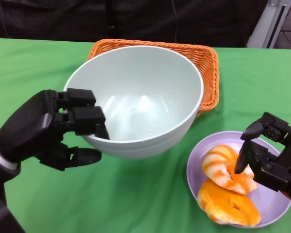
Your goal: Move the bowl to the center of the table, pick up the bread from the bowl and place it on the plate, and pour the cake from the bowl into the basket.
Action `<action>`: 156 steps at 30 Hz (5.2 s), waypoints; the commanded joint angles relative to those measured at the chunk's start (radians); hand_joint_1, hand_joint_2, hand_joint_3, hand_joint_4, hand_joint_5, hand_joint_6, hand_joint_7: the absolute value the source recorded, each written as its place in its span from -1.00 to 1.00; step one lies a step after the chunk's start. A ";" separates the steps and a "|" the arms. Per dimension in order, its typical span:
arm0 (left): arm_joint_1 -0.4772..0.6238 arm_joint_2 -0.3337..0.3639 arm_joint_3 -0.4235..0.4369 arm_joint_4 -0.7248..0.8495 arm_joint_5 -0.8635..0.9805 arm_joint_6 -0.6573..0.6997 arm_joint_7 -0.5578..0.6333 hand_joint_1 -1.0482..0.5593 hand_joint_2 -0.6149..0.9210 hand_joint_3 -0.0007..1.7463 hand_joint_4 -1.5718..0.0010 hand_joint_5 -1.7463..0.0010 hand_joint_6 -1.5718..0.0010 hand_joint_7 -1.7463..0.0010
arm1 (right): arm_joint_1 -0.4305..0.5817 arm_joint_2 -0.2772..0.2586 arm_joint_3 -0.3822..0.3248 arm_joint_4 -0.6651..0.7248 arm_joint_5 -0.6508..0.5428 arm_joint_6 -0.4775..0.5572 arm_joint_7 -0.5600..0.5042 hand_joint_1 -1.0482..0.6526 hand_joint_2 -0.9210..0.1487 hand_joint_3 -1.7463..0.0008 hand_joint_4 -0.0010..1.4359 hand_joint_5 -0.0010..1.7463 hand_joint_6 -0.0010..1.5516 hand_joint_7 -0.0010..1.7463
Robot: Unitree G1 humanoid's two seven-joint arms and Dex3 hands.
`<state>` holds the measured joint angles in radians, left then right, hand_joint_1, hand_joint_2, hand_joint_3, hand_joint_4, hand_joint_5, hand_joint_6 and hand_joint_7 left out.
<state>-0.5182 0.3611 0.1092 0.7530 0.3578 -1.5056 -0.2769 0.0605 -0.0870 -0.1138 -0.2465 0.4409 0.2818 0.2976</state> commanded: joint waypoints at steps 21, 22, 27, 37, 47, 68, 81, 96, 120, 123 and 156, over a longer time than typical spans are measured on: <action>0.179 0.088 0.083 0.019 0.242 -0.109 0.168 0.11 0.87 -0.41 0.03 -0.93 0.08 -0.61 | -0.040 -0.020 -0.091 0.014 0.038 -0.027 0.004 0.17 -0.61 -0.06 -0.04 1.00 -0.19 0.59; 0.179 0.089 0.083 0.018 0.247 -0.109 0.175 0.11 0.88 -0.43 0.03 -0.94 0.08 -0.61 | -0.040 -0.020 -0.091 0.014 0.038 -0.027 0.005 0.17 -0.61 -0.06 -0.04 1.00 -0.19 0.58; 0.178 0.094 0.082 0.017 0.276 -0.109 0.207 0.11 0.89 -0.46 0.03 -0.94 0.08 -0.61 | -0.040 -0.020 -0.091 0.014 0.038 -0.027 0.005 0.17 -0.61 -0.06 -0.04 1.00 -0.19 0.58; 0.214 0.105 0.079 0.034 0.426 -0.105 0.259 0.10 0.94 -0.64 0.14 -0.97 -0.07 -0.27 | -0.048 -0.024 -0.103 0.013 0.058 -0.029 0.017 0.15 -0.67 0.01 -0.03 0.99 -0.16 0.52; 0.213 0.121 0.062 0.018 0.522 -0.086 0.377 0.08 0.97 -0.70 0.13 -0.95 -0.12 -0.18 | -0.049 -0.022 -0.105 0.013 0.056 -0.029 0.022 0.15 -0.71 0.05 -0.03 0.98 -0.15 0.50; 0.106 0.198 -0.430 -0.015 0.796 0.337 0.799 0.04 0.98 -0.96 0.09 -0.91 0.04 -0.40 | -0.039 -0.017 -0.095 -0.005 0.049 -0.025 0.015 0.15 -0.72 0.06 -0.03 0.99 -0.14 0.52; 0.092 0.234 -0.561 -0.039 0.746 0.480 0.866 0.03 1.00 -0.94 0.12 -0.85 -0.06 -0.06 | -0.038 -0.012 -0.090 -0.003 0.046 -0.030 0.009 0.14 -0.73 0.10 -0.03 0.99 -0.15 0.51; 0.168 0.380 -0.657 -0.296 -0.162 0.607 0.065 -0.96 1.00 -0.59 0.85 0.81 0.72 0.97 | -0.041 -0.008 -0.085 0.002 0.047 -0.032 0.012 0.15 -0.74 0.09 0.00 0.98 -0.13 0.51; 0.196 0.126 -0.118 -0.528 -1.067 1.538 -0.618 -0.71 1.00 -0.77 0.44 0.83 0.49 0.93 | -0.039 -0.013 -0.086 0.008 0.034 -0.054 0.020 0.14 -0.74 0.10 -0.02 0.99 -0.15 0.52; 0.219 0.019 -0.040 -0.564 -1.052 1.552 -0.443 -0.41 1.00 -0.91 0.05 0.78 0.16 0.92 | -0.040 -0.013 -0.091 0.003 0.042 -0.049 0.019 0.14 -0.75 0.10 -0.02 0.99 -0.15 0.52; 0.178 -0.123 0.083 -0.202 -0.693 0.978 -0.378 0.19 0.44 0.48 -0.02 -0.99 0.07 -0.76 | -0.148 -0.048 -0.124 0.058 -0.098 -0.206 -0.058 0.18 -0.55 -0.11 0.01 1.00 -0.05 0.53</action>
<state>-0.3334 0.2147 0.1776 0.5431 -0.3407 -0.5068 -0.6504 -0.0835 -0.1217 -0.2263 -0.1867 0.3458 0.0887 0.2483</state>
